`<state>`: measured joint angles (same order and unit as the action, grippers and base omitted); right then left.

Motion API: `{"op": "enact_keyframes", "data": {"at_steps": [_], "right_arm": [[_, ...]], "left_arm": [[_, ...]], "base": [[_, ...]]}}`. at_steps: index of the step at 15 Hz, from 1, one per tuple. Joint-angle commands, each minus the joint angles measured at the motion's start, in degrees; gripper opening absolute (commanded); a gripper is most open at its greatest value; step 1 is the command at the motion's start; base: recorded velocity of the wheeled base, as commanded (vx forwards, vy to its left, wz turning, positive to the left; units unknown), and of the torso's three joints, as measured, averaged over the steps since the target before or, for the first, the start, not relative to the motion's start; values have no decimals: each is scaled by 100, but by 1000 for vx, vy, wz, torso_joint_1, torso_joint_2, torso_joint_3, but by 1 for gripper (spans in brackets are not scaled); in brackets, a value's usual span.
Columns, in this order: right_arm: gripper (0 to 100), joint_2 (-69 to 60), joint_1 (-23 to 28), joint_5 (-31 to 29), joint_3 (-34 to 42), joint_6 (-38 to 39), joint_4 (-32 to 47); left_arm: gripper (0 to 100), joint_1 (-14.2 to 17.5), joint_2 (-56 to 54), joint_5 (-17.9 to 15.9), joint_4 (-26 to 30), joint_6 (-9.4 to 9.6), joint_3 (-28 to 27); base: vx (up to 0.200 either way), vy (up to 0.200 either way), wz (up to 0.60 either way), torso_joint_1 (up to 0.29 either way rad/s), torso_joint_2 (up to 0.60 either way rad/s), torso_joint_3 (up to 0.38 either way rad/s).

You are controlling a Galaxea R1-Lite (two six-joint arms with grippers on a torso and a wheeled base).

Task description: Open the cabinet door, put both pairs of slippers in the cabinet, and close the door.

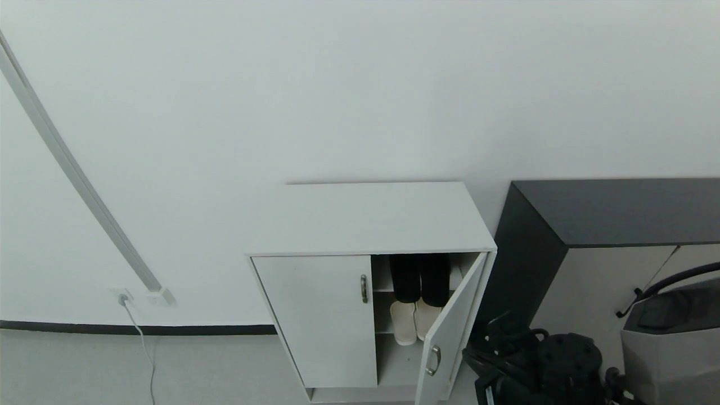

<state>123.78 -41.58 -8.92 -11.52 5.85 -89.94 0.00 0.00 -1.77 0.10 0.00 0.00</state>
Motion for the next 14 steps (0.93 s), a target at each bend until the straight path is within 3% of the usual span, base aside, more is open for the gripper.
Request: {"op": "enact_keyframes", "data": {"at_steps": [1,8,14], "right_arm": [[0,638,150,-4,-579,4,-6],[0,1218,678,-4,-1845,-5,258],[0,1341,836,-4,-3313,-5,1524]], "left_arm": [[0,0,0,1,-1,0,0],[0,0,0,1,-1,-18,0],[0,0,0,1,-1,-18,0]], "base": [[0,0,0,0,0,0],[0,0,0,0,0,0],[0,0,0,0,0,0]]}}
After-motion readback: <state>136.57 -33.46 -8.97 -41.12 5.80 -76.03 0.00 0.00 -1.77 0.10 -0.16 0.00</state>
